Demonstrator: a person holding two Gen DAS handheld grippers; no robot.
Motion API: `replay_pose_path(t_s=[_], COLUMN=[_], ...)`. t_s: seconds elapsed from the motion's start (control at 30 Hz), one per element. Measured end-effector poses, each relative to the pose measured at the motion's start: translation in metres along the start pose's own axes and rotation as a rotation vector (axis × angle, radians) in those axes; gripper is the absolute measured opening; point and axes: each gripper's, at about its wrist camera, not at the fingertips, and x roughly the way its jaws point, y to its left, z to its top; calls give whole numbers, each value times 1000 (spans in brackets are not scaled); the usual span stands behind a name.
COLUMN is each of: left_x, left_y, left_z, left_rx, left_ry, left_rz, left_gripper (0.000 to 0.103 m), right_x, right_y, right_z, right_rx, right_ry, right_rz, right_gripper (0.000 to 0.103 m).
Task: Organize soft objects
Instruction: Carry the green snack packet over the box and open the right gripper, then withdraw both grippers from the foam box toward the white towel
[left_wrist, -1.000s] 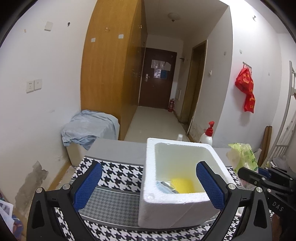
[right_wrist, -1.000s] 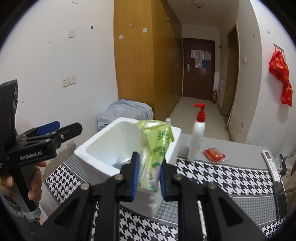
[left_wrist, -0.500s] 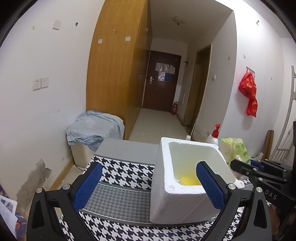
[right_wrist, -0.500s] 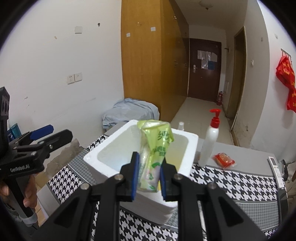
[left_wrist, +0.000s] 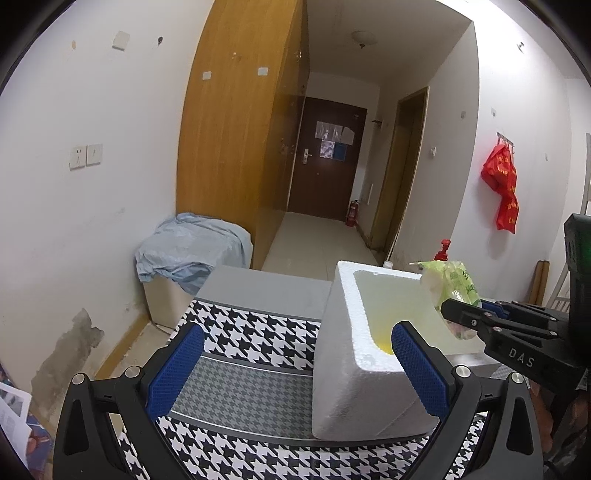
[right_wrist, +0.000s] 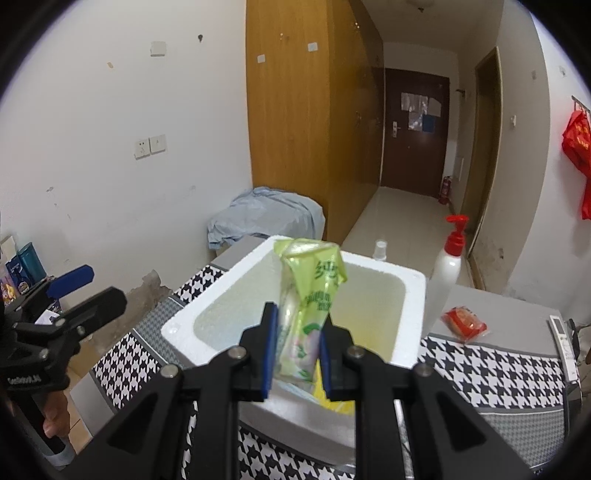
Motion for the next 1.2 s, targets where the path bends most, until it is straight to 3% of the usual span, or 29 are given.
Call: replay_pose_path(t_s=[0.43, 0.5, 0.6, 0.67, 0.93, 1.1, 1.2], left_x=[15, 15, 16, 16, 9, 6, 2], left_y=[3, 2, 1, 1, 1, -3, -5], left_z=[-3, -3, -4, -4, -6, -6, -7], left_rx=[-6, -4, -2, -7, -24, -13, -13], left_ry=[23, 27, 32, 35, 29, 32, 29], left_rz=[-21, -22, -23, -21, -14, -12, -1], left_gripper=[102, 102, 102, 102, 102, 102, 102], right_x=[18, 17, 12, 8, -1, -8, -14], right_y=[-3, -2, -1, -2, -6, 4, 8], right_z=[4, 4, 4, 4, 3, -1, -4], right_rx=[23, 18, 19, 26, 78, 17, 5], right_ry=[47, 37, -2, -18, -37, -59, -67], right_rz=[15, 18, 17, 35, 102, 34, 50], right_gripper=[29, 38, 70, 83, 92, 94, 94])
